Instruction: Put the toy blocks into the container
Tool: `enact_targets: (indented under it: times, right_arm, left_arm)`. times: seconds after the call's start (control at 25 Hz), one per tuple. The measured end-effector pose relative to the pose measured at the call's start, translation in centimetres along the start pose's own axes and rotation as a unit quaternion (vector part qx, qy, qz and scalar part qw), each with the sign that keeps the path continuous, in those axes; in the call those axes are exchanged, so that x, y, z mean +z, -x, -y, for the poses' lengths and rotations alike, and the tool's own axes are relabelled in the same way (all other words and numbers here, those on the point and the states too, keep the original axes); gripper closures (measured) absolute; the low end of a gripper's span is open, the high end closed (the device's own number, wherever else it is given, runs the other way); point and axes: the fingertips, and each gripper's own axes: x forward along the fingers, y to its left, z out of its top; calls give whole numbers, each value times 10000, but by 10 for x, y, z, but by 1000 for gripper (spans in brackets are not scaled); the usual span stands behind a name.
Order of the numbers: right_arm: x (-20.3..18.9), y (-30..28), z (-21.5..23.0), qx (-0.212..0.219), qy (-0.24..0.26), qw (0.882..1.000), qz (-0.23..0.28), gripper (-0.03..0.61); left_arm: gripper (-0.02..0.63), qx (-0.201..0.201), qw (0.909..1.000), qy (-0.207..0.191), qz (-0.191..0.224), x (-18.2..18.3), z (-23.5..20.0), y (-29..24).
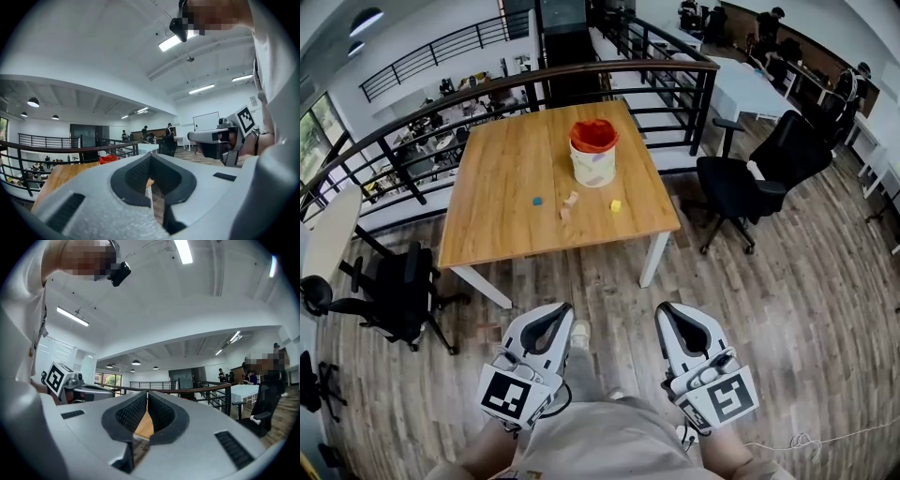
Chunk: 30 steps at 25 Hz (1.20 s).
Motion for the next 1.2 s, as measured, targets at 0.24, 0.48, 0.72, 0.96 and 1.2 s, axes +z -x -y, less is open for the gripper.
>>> enact_targets:
  times: [0.24, 0.48, 0.72, 0.96, 1.2]
  right_arm:
    - [-11, -20, 6, 80, -30, 9999, -54, 555]
    - [-20, -56, 30, 83, -23, 9999, 67, 555]
    - [-25, -105, 62, -29, 46, 10000, -29, 555]
    - [-26, -156, 89, -72, -13, 9999, -108, 555]
    - [-31, -211, 113, -122, -73, 9996, -232, 555]
  left_arm:
    - [601, 44, 9999, 82, 41, -10, -18, -14]
    - [600, -81, 9994, 230, 229, -16, -52, -55]
    - [600, -256, 9991, 170, 281, -12, -90, -107]
    - [600, -290, 9993, 206, 147, -14, -135, -148]
    - [601, -386, 9989, 274, -35, -23, -177, -185]
